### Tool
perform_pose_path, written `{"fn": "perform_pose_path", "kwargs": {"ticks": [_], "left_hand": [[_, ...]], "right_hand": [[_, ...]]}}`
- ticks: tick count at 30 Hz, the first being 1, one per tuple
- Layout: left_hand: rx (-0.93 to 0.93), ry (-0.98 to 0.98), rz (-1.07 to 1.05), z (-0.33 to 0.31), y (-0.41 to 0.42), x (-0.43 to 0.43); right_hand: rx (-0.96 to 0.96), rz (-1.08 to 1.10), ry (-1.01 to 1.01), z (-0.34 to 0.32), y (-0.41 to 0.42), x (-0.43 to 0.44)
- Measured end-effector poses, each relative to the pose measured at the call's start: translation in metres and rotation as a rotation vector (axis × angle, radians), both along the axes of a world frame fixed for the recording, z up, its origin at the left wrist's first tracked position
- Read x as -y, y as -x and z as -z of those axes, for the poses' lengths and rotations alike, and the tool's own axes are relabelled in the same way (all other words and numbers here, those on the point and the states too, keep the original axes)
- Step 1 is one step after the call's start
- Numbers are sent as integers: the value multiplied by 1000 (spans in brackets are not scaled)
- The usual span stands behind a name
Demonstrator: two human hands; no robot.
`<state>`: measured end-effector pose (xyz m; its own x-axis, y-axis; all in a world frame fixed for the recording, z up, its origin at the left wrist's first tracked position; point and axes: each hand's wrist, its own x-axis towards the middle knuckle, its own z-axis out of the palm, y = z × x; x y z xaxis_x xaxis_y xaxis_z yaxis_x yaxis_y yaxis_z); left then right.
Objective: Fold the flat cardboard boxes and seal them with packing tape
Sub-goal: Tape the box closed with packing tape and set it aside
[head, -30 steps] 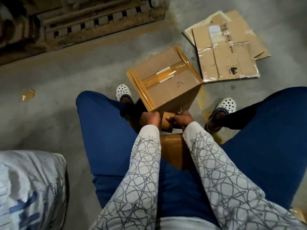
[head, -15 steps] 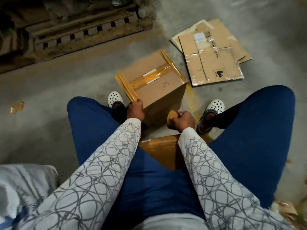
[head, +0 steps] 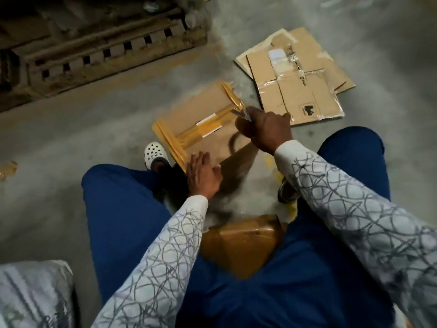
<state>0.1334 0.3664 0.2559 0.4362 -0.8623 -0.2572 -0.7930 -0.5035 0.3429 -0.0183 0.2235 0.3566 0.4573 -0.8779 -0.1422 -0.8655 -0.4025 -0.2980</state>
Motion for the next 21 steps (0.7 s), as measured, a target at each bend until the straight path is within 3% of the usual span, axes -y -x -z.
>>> {"fn": "perform_pose_path", "kwargs": {"ticks": [3, 6, 11, 21], "left_hand": [[-53, 138, 157, 10, 15, 30], [-113, 210, 178, 18, 17, 79], [-60, 322, 215, 23, -8, 171], [268, 110, 400, 36, -29, 251]], "right_hand": [[-115, -52, -29, 18, -3, 26], [47, 97, -284, 38, -9, 37], [98, 155, -344, 55, -7, 50], [80, 230, -360, 70, -15, 56]]}}
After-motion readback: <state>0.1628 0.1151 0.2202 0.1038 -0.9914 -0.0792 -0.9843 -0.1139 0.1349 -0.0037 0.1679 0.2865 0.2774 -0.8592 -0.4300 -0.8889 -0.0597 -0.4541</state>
